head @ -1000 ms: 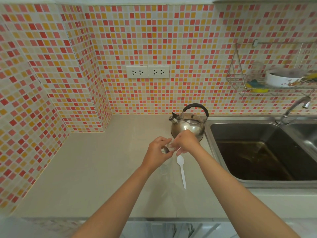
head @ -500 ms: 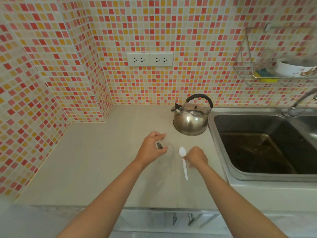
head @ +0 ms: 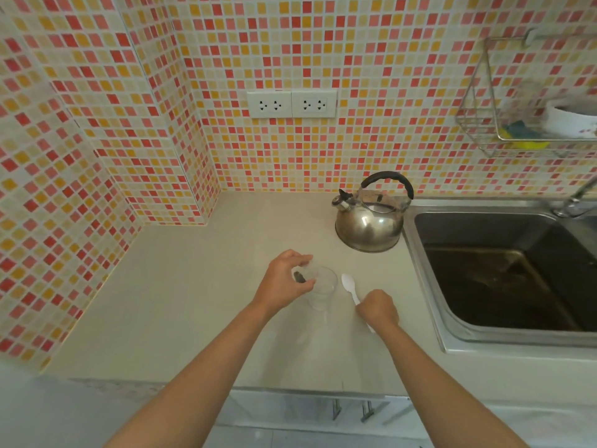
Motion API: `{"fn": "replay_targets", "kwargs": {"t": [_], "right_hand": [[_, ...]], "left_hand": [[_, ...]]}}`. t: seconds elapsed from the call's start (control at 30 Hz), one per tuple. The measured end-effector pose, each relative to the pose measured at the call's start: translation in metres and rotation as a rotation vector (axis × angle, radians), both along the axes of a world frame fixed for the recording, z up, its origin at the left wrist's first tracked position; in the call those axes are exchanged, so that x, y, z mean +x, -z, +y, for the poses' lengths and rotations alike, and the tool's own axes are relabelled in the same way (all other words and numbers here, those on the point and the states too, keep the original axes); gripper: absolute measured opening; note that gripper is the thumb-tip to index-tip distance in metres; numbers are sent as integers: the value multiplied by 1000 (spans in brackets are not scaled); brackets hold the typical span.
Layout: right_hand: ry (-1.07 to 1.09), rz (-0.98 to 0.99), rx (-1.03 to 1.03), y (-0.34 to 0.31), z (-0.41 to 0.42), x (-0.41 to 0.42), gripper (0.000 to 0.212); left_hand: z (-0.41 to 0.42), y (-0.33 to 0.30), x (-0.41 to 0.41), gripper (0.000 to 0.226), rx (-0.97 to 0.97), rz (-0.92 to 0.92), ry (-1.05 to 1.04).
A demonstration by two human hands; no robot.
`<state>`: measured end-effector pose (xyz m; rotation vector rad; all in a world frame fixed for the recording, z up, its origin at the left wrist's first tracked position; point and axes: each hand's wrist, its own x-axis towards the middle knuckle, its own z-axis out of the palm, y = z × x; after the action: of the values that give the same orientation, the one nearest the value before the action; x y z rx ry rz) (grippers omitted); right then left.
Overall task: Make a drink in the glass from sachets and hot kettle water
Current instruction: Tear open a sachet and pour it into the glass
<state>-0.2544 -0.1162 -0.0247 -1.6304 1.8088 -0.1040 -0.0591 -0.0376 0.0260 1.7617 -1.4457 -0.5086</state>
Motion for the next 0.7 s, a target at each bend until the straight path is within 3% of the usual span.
{"fn": "replay_targets", "kwargs": {"t": [0.2, 0.37, 0.7], "right_hand": [[70, -298, -155, -23, -13, -17, 21], [-131, -294, -301, -52, -9, -36, 25], [-225, -403, -312, -71, 15, -35, 19]], "left_hand": [[-9, -6, 2, 53, 40, -67, 62], [-16, -14, 5, 56, 104, -237, 122], [-20, -21, 4, 55, 156, -434, 188]]}}
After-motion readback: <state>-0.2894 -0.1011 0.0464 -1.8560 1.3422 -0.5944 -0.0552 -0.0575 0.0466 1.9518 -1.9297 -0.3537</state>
